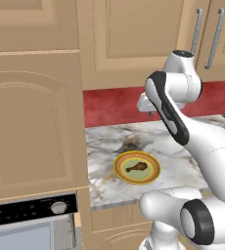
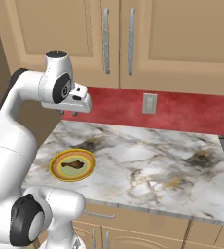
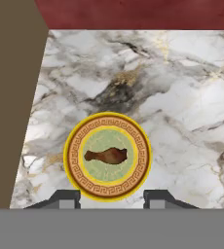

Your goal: Place the chicken drumstick on the bottom rack of the oven.

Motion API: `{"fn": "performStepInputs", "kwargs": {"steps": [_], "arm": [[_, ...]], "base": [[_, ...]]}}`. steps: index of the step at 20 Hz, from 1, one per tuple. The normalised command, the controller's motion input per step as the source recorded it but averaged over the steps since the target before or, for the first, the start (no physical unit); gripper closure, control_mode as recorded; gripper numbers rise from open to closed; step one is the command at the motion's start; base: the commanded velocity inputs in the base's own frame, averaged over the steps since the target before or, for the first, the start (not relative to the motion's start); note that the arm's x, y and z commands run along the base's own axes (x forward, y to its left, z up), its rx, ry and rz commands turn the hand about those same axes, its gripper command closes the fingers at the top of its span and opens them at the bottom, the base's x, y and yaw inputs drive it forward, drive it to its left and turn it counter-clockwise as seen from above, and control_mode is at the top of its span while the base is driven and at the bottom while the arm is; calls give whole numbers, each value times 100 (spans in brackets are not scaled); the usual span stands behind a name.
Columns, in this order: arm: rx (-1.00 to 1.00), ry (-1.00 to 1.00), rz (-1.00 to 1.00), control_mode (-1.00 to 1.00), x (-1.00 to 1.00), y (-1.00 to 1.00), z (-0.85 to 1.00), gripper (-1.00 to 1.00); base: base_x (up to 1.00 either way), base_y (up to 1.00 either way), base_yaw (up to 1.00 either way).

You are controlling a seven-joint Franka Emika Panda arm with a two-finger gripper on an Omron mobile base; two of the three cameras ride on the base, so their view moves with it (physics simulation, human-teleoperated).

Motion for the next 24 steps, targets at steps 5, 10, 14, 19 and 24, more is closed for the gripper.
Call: {"fn": "performStepInputs", "kwargs": {"steps": [5, 10, 14, 19, 24], "arm": [[0, 0, -1, -100, -21, 3, -10, -100], [0, 7, -29, -100, -16, 24, -71, -100], [0, 10, -39, -100, -4, 32, -92, -100], [8, 5, -36, -100, 0, 2, -74, -100], [17, 2, -24, -100, 0, -10, -65, -100]], "base": [[0, 0, 0], [0, 0, 0], [0, 0, 0], [0, 0, 0], [0, 0, 0]]}}
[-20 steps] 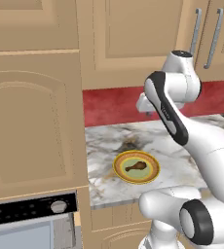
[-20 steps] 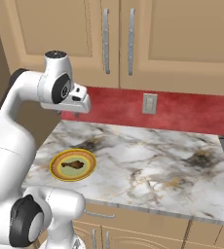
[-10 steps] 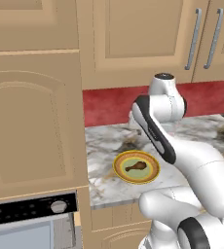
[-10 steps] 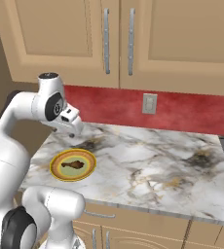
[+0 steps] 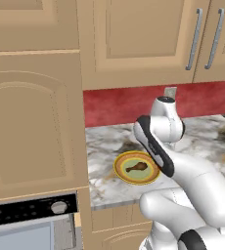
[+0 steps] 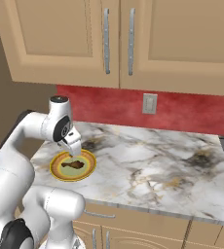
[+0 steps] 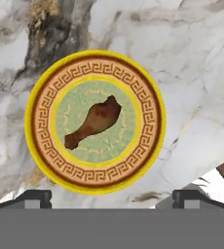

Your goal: Place the chicken drumstick on the bottom rack of the oven.

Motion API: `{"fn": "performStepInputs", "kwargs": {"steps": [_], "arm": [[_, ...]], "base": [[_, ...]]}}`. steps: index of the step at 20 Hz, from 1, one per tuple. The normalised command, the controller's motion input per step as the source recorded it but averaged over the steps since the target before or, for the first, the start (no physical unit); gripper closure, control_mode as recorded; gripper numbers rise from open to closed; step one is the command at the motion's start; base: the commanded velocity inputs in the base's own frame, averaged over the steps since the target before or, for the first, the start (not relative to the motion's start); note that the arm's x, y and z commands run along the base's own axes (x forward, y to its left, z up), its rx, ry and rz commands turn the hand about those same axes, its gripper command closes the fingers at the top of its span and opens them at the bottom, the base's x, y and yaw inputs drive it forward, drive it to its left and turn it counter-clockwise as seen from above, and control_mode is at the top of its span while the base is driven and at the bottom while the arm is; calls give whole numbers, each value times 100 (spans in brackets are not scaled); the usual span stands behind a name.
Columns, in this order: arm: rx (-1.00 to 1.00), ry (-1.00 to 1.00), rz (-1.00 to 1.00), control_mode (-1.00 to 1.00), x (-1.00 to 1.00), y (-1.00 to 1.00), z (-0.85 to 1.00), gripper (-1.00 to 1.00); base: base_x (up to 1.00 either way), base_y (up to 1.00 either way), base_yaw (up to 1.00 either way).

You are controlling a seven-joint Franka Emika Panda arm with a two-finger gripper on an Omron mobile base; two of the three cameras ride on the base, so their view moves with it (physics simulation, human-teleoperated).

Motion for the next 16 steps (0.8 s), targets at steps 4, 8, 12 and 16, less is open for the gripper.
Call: {"fn": "performStepInputs", "kwargs": {"steps": [4, 8, 12, 16], "arm": [[8, 7, -17, -100, 29, -4, -64, -100], [0, 8, -17, -100, 36, 0, -50, -100], [-2, 5, -15, -100, 30, 1, -24, -100], [0, 8, -7, -100, 25, 0, 0, -100]], "base": [[0, 0, 0], [0, 0, 0], [0, 0, 0], [0, 0, 0]]}}
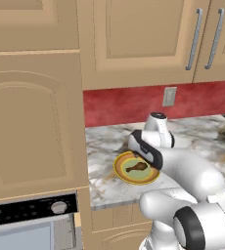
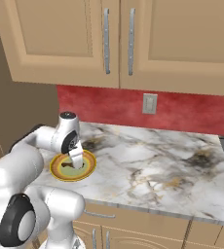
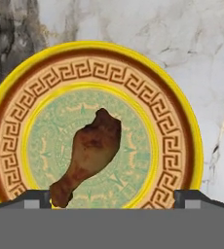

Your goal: Place the chicken drumstick on the bottom rack of the oven.

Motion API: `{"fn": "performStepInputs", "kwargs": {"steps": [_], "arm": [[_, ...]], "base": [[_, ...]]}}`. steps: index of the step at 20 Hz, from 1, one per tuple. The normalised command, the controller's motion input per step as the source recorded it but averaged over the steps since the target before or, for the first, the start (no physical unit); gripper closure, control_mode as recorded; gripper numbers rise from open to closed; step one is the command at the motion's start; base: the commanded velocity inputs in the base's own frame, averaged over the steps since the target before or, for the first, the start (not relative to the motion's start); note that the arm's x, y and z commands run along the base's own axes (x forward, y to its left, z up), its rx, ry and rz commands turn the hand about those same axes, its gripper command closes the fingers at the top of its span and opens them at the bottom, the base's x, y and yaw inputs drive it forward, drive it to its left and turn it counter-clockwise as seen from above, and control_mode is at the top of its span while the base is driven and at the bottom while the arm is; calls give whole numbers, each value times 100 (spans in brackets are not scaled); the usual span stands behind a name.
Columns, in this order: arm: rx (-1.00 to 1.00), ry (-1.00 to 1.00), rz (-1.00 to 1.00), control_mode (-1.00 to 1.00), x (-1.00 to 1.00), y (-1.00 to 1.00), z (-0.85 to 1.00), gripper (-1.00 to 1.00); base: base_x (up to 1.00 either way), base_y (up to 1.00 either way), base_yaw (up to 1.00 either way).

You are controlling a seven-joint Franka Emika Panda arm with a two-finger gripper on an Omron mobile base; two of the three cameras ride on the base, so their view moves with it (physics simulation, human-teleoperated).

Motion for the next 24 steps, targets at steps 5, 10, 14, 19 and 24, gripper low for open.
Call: {"fn": "performStepInputs", "kwargs": {"steps": [5, 10, 14, 19, 24], "arm": [[0, 5, -4, -100, 17, 0, -5, -100], [0, 5, -5, -100, 3, 0, -29, -100], [0, 5, -4, -100, 2, 0, -25, -100], [0, 2, -3, -100, 7, 0, -34, -100], [0, 1, -3, -100, 3, 0, -31, -100]], "base": [[0, 0, 0], [0, 0, 0], [0, 0, 0], [0, 0, 0], [0, 0, 0]]}}
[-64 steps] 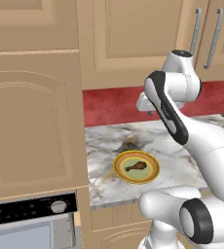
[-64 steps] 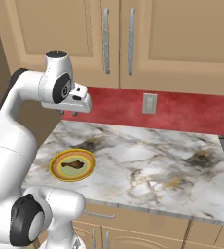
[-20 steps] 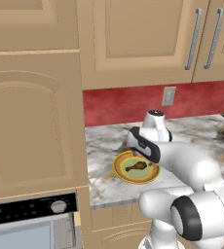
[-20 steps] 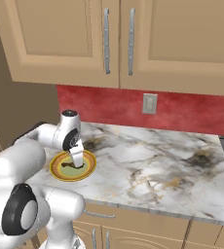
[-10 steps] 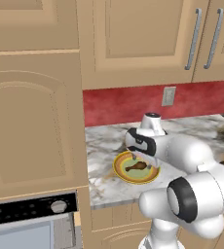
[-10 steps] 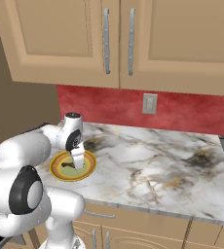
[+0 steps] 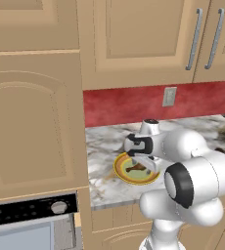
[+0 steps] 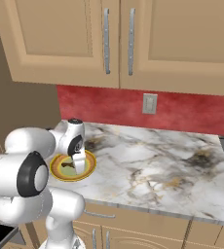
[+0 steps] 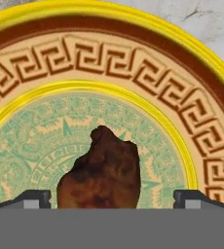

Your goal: Place the chicken drumstick on the bottom rack of the oven.

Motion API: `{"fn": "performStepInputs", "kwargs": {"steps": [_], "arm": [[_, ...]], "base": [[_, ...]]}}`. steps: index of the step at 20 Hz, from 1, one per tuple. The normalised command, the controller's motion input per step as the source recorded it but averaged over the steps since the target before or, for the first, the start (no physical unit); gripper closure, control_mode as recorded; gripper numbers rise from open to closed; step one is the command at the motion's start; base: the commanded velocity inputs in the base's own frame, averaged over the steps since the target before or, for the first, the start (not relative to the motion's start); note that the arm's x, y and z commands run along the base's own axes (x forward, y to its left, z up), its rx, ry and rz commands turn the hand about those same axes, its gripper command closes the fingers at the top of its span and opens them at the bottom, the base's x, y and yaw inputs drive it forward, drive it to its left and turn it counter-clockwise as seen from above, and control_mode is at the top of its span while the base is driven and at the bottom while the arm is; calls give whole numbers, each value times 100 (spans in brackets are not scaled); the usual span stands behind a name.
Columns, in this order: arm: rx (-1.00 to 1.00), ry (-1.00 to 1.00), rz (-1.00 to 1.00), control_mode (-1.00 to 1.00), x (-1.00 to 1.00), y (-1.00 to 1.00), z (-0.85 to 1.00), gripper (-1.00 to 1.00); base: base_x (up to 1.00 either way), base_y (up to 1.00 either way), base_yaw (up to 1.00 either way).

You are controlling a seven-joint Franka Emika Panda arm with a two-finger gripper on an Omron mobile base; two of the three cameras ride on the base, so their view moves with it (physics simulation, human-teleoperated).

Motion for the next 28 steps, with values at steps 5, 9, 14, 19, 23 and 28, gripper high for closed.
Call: {"fn": "performStepInputs", "kwargs": {"steps": [5, 9, 14, 19, 23, 28], "arm": [[0, 0, 0, -100, 0, 0, -8, -100], [0, 0, 0, -100, 0, 0, -1, 100], [0, 0, 0, -100, 0, 0, 0, 100], [0, 0, 0, -100, 0, 0, 0, 100], [0, 0, 0, -100, 0, 0, 0, 100], [0, -1, 0, -100, -3, -1, 4, 100]], "base": [[0, 0, 0], [0, 0, 0], [0, 0, 0], [0, 0, 0], [0, 0, 0], [0, 0, 0]]}}
